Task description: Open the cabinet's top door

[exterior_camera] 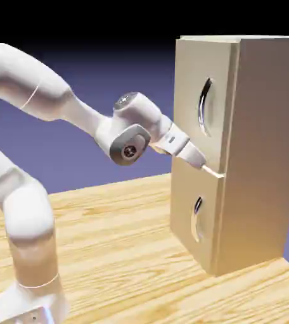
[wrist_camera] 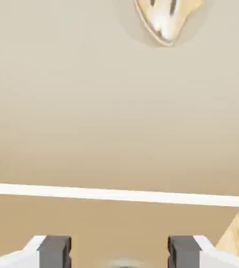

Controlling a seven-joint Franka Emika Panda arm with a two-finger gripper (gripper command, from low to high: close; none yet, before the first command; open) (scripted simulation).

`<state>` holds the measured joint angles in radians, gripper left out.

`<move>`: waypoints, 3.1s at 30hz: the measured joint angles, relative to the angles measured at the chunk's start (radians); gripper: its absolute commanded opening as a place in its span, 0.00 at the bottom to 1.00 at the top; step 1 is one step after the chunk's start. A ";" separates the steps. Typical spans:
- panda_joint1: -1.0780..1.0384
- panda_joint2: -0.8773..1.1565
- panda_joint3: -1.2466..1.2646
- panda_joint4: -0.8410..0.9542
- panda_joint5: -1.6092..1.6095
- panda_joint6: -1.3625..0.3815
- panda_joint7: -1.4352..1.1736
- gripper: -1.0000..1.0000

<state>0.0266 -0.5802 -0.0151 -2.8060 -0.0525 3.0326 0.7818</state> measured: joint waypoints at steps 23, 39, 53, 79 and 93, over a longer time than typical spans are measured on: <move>0.278 -0.195 -0.288 0.076 -1.000 -0.084 0.778 0.50; 0.471 -0.330 -0.488 0.129 -1.696 -0.142 1.319 0.50; 0.640 -0.448 -0.664 0.175 -2.305 -0.193 1.793 0.50; 0.413 -0.358 -0.345 0.112 -2.201 -0.399 2.014 0.00; 0.333 -0.474 0.105 -0.019 -1.595 -0.811 1.828 0.00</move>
<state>0.3591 -1.0540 0.0897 -2.8248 -1.6479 2.2212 2.6100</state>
